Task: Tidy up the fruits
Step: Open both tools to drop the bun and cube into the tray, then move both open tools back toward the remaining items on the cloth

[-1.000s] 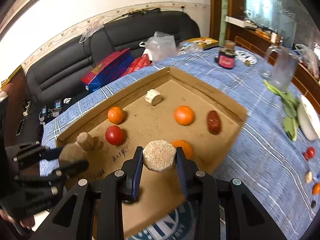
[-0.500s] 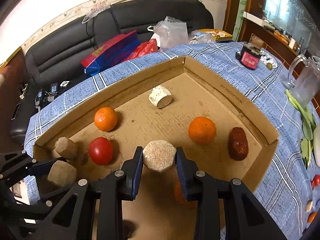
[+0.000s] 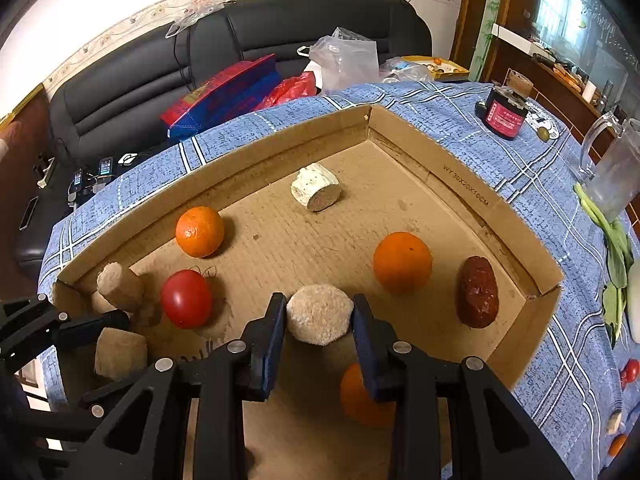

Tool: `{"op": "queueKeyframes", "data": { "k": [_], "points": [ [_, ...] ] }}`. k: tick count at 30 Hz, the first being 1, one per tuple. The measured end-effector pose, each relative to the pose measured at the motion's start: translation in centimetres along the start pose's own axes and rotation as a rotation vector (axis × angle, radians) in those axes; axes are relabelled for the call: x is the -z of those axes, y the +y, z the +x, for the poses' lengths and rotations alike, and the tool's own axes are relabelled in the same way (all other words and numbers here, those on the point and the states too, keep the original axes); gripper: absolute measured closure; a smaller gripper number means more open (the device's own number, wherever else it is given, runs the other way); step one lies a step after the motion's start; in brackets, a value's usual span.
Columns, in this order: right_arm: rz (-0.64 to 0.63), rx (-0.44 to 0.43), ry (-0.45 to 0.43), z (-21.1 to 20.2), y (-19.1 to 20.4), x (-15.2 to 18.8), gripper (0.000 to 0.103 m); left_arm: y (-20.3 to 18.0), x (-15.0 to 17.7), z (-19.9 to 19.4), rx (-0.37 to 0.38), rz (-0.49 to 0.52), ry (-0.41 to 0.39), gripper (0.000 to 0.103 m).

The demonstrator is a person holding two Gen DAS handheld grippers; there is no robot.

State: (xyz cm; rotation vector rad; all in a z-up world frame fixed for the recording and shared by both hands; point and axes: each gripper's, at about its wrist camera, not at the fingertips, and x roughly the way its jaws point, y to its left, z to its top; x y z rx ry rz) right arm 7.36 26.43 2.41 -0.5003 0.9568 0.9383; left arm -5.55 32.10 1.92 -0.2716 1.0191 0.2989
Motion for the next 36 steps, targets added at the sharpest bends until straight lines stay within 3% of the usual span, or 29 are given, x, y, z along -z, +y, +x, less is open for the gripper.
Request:
{"op": "queueKeyframes", "data": {
  "k": [4, 14, 17, 19, 28, 36],
  "points": [
    [0.018, 0.004, -0.01, -0.7, -0.4, 0.4, 0.06, -0.2, 0.2, -0.4, -0.005, 0.011, -0.001, 0.056],
    [0.051, 0.01, -0.058, -4.5, -0.2, 2.2, 0.059, -0.4, 0.3, -2.3, -0.027, 0.02, -0.037, 0.053],
    [0.078, 0.024, -0.076, -6.1, -0.3, 3.5, 0.046, -0.8, 0.3, -3.4, -0.055, 0.024, -0.075, 0.045],
    [0.101, 0.038, -0.09, -7.2, -0.5, 4.6, 0.045, -1.2, 0.2, -4.0, -0.075, 0.036, -0.099, 0.043],
    [0.309, 0.114, -0.134, -13.0, -6.2, 12.5, 0.045, -5.5, -1.1, -5.1, -0.037, 0.082, -0.135, 0.04],
    [0.553, 0.221, -0.14, -17.6, -14.2, 21.4, 0.046, -14.5, -1.3, -4.9, 0.053, 0.227, -0.14, 0.036]
  ]
}}
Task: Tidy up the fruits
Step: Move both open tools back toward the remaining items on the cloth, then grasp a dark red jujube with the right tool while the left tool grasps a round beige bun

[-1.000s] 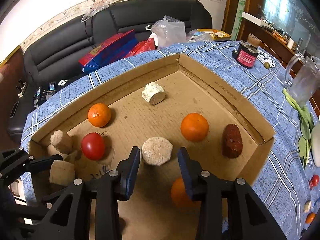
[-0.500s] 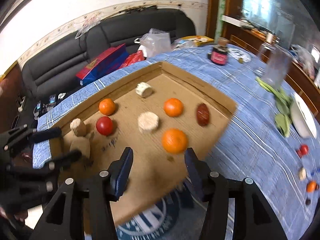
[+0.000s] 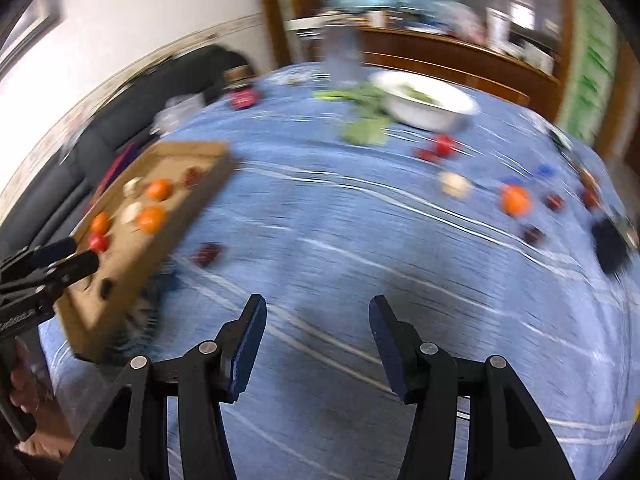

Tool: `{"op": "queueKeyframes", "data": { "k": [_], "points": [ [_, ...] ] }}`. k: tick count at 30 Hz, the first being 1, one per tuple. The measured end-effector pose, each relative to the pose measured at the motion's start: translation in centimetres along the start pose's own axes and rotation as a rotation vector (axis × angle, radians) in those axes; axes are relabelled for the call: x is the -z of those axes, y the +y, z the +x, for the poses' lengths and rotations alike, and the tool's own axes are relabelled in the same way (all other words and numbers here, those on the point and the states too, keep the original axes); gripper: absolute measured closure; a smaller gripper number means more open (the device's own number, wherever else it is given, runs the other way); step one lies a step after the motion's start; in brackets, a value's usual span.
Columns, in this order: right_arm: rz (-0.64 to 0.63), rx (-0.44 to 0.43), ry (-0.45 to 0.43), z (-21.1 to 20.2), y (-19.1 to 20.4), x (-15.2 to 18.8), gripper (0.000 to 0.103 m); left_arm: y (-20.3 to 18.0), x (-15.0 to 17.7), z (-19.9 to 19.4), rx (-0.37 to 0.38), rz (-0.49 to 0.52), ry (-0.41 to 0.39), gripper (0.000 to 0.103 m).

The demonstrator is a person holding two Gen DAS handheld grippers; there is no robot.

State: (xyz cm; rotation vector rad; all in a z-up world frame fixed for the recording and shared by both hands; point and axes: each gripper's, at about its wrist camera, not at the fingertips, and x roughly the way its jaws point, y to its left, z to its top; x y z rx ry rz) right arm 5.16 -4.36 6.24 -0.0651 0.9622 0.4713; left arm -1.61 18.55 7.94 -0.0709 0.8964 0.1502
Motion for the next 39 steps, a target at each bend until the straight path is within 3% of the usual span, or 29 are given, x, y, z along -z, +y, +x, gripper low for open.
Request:
{"op": "queueKeyframes", "data": {
  "k": [9, 15, 27, 29, 31, 39],
  "points": [
    [0.124, 0.156, -0.032, -2.3, -11.5, 1.2, 0.046, -7.3, -0.9, 2.1, 0.055, 0.076, 0.051, 0.036],
    [0.188, 0.17, -0.069, -0.8, -17.0, -1.6, 0.046, -10.3, -1.8, 3.3, 0.048, 0.114, 0.074, 0.036],
    [0.186, 0.091, -0.022, 5.3, -19.3, -4.2, 0.047, -13.9, -5.0, 6.9, 0.047, 0.151, 0.094, 0.036],
    [0.178, 0.089, -0.021, 5.7, -19.3, -4.4, 0.067, -15.1, -5.9, 7.8, 0.053, 0.168, 0.091, 0.036],
    [0.161, 0.097, -0.021, 5.8, -19.2, -4.5, 0.075, -16.4, -6.7, 8.7, 0.05, 0.195, 0.088, 0.036],
    [0.158, 0.092, -0.056, 3.5, -19.5, -3.6, 0.074, -21.2, -10.1, 13.3, 0.176, 0.165, 0.136, 0.036]
  ]
}}
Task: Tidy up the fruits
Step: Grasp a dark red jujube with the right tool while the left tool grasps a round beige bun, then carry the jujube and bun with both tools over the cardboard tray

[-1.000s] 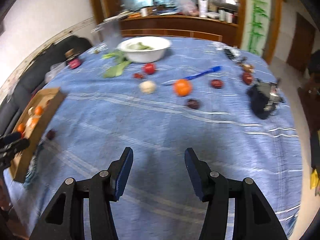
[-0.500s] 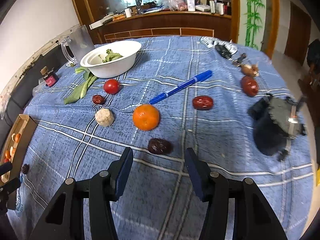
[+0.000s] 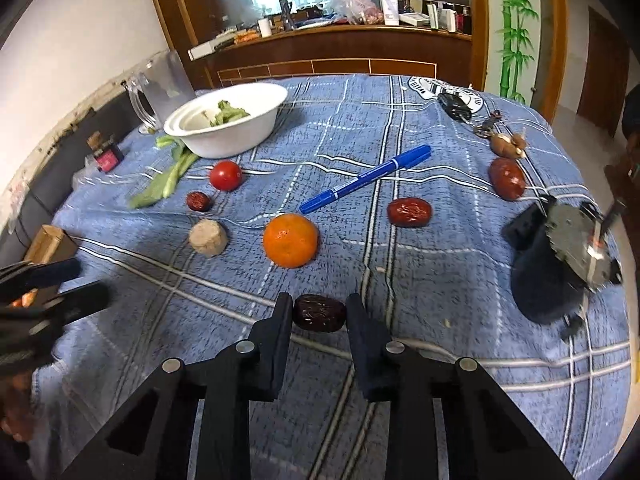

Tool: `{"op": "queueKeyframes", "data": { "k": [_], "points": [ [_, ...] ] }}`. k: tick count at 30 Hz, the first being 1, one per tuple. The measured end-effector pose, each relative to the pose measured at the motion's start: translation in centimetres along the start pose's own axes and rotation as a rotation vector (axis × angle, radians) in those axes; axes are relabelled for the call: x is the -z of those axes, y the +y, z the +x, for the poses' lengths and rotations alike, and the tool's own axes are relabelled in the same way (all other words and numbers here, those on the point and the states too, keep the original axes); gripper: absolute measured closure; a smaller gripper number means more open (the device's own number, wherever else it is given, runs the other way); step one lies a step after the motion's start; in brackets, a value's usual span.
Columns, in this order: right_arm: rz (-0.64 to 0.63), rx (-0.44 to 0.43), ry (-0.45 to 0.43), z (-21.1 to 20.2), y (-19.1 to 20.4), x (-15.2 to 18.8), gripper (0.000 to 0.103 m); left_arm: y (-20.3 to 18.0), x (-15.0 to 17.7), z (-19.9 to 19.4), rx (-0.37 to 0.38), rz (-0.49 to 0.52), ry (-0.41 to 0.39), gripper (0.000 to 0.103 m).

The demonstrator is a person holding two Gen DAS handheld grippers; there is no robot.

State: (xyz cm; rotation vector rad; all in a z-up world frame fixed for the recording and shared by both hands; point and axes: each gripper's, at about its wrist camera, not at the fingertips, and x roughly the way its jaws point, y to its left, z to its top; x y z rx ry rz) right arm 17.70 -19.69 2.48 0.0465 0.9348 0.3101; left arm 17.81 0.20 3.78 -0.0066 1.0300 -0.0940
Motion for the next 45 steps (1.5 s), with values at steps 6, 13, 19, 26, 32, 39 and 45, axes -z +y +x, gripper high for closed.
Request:
{"op": "queueKeyframes", "data": {
  "k": [6, 13, 19, 26, 32, 39, 45],
  "points": [
    [-0.015, 0.011, -0.011, -1.3, -0.6, 0.8, 0.074, -2.8, -2.7, 3.7, 0.012, -0.025, 0.004, 0.036],
    [0.02, -0.006, -0.002, -1.0, -1.4, 1.2, 0.074, -3.5, -3.7, 6.2, -0.012, -0.048, 0.004, 0.041],
    [0.01, 0.0, 0.0, -1.1, -1.0, 1.6, 0.074, -3.7, -3.1, 5.8, -0.002, -0.021, -0.014, 0.076],
    [-0.015, 0.028, -0.014, -3.1, 0.2, 2.5, 0.074, -2.0, 0.0, 2.3, -0.001, -0.004, -0.027, 0.076],
    [-0.034, 0.052, -0.013, -5.0, 2.0, 4.1, 0.074, 0.3, 4.8, -2.7, -0.028, -0.002, -0.046, 0.076],
    [-0.057, 0.073, 0.006, -6.6, 5.1, 6.6, 0.074, 3.5, 8.8, -6.6, -0.017, -0.059, -0.051, 0.076],
    [-0.064, 0.059, 0.012, -7.2, 8.4, 8.1, 0.074, 6.6, 11.4, -9.6, -0.023, -0.103, -0.071, 0.075]
  ]
}}
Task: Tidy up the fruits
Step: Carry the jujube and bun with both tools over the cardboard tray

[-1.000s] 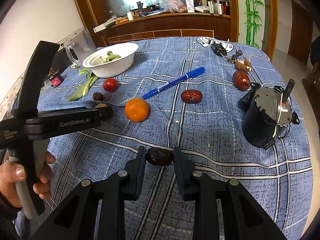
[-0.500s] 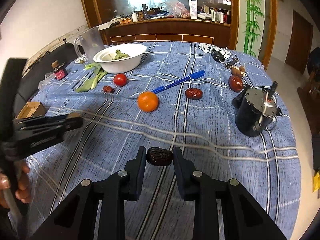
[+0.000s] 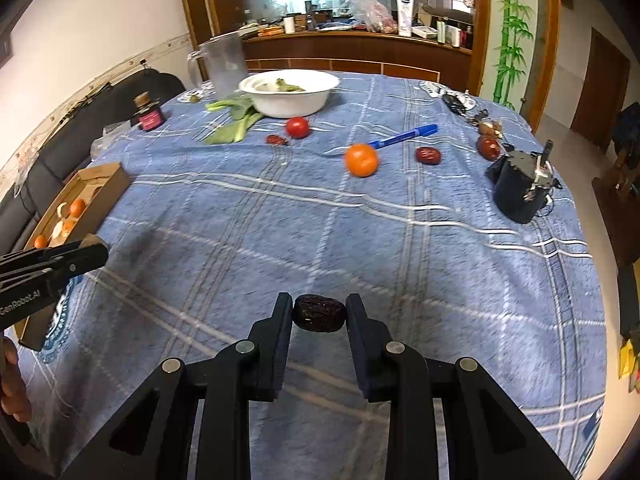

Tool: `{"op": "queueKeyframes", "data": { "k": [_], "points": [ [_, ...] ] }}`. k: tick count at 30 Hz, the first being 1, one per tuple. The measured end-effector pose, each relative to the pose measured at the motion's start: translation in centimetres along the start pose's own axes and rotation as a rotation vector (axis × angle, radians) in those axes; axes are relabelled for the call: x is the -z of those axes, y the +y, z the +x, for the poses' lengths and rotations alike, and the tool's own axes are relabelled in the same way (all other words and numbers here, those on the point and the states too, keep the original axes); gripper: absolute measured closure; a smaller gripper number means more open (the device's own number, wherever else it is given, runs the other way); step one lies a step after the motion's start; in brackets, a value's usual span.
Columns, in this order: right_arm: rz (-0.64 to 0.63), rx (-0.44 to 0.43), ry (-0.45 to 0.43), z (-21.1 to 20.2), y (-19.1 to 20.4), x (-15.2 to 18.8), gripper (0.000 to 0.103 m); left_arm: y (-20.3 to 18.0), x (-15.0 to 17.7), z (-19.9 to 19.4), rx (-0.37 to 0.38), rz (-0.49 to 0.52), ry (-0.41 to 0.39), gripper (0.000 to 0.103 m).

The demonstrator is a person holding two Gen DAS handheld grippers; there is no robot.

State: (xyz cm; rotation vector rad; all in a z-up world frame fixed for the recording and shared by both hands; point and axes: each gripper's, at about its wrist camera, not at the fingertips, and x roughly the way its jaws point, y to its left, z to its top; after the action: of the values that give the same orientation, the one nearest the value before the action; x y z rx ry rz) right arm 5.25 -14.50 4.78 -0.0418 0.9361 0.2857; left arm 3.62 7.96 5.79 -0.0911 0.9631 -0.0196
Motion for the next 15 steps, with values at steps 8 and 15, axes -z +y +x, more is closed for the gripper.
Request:
{"op": "queueKeyframes", "data": {
  "k": [8, 15],
  "points": [
    [-0.061, -0.046, -0.001, -0.1, 5.8, -0.5, 0.074, 5.0, 1.6, -3.5, -0.03, -0.074, -0.045, 0.075],
    [-0.147, -0.1, -0.019, 0.3, 11.3, -2.1, 0.074, 10.1, 2.2, -5.7, -0.076, -0.148, -0.074, 0.075]
  ]
}}
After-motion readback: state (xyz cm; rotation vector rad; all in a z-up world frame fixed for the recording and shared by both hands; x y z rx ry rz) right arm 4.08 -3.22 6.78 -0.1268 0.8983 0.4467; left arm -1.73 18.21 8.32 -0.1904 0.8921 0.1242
